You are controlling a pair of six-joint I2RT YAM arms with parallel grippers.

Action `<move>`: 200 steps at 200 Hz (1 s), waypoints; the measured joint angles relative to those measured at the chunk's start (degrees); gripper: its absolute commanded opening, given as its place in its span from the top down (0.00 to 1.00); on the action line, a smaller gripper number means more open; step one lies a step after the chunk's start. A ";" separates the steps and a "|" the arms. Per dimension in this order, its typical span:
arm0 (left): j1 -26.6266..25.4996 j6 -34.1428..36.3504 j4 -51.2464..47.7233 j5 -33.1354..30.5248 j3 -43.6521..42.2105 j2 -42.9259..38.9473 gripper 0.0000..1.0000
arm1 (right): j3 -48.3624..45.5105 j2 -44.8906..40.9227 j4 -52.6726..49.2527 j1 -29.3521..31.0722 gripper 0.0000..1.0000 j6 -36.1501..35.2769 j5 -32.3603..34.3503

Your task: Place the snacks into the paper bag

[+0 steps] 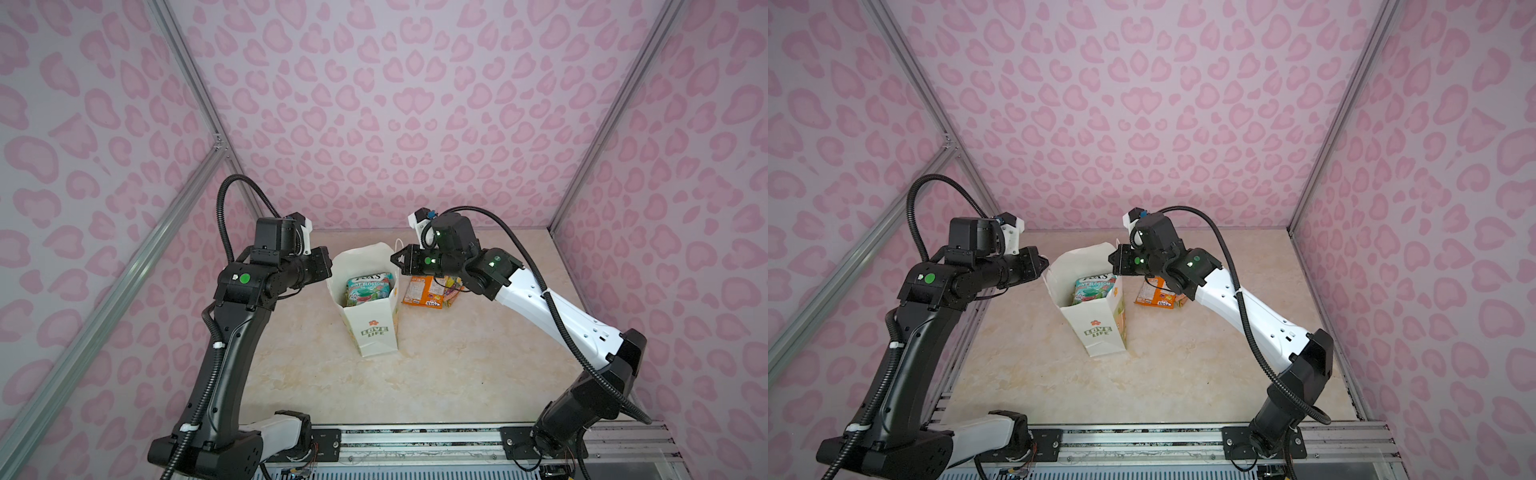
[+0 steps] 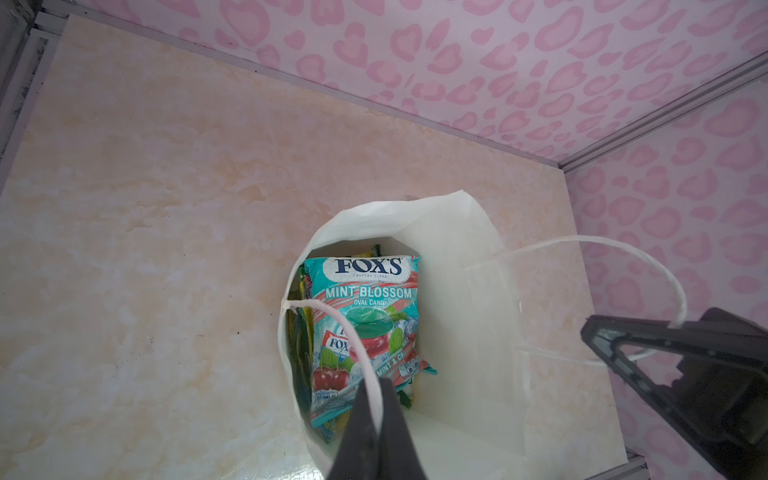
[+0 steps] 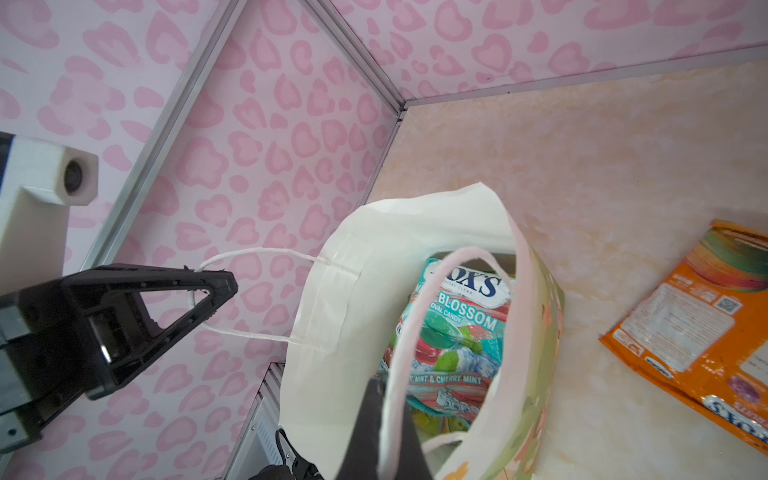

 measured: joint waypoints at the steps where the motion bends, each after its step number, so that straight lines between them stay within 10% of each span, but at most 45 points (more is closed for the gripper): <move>1: 0.00 0.00 0.07 0.00 -0.07 -0.09 0.97 | -0.11 0.00 0.13 0.11 1.00 0.00 0.09; 69: 0.00 1.14 6.19 -0.61 -7.85 -5.33 0.97 | -4.63 -2.71 2.54 1.16 0.93 1.86 4.24; 127: 0.00 2.56 13.40 -0.44 -15.28 -9.49 0.97 | -5.99 -5.14 -0.13 1.79 0.35 2.19 8.50; 200: 0.00 2.73 20.26 0.61 -22.64 -10.03 0.97 | -5.57 -13.07 -9.11 -2.12 0.12 -0.28 14.27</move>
